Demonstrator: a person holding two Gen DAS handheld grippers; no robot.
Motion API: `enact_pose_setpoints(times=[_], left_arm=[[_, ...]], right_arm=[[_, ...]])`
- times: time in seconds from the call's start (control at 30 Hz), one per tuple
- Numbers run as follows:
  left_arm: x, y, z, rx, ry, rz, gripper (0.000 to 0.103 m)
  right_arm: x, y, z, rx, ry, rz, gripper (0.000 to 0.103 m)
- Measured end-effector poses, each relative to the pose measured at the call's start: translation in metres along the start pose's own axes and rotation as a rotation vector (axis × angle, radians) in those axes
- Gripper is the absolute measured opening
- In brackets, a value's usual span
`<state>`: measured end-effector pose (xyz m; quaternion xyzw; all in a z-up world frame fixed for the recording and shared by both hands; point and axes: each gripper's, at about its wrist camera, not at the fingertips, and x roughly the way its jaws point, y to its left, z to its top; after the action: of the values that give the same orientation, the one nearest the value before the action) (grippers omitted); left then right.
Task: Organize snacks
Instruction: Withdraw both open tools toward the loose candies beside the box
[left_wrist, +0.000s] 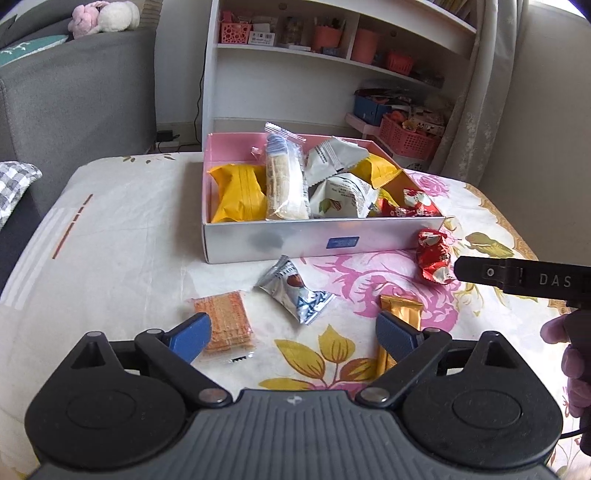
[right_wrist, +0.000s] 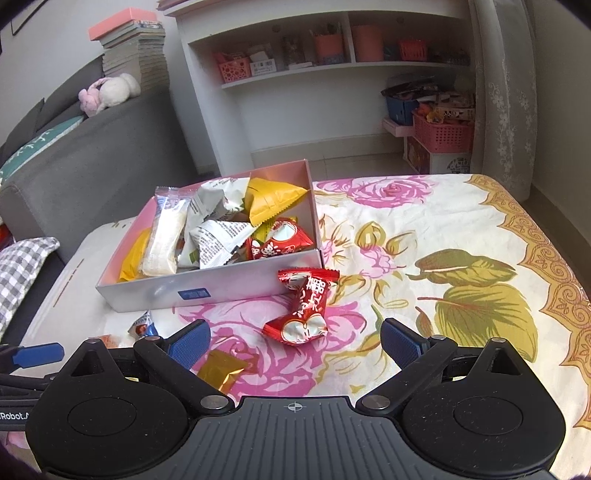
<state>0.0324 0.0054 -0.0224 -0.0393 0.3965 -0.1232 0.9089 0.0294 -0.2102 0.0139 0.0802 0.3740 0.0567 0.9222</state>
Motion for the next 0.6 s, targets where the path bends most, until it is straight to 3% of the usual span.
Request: enact_pose_setpoints(times=[0.13, 0.3, 0.6], left_arm=[[0.007, -0.004, -0.003, -0.036, 0.014, -0.042, 0.078], [0.019, -0.009, -0.003, -0.064, 0.026, -0.037, 0.069], [0.04, -0.014, -0.004, -0.131, 0.018, 0.038, 0.064]], right_arm=[[0.007, 0.001, -0.003, -0.02, 0.022, -0.011, 0.1], [0.015, 0.004, -0.003, -0.034, 0.04, -0.004, 0.1], [0.033, -0.002, -0.003, 0.017, 0.085, -0.008, 0.1]])
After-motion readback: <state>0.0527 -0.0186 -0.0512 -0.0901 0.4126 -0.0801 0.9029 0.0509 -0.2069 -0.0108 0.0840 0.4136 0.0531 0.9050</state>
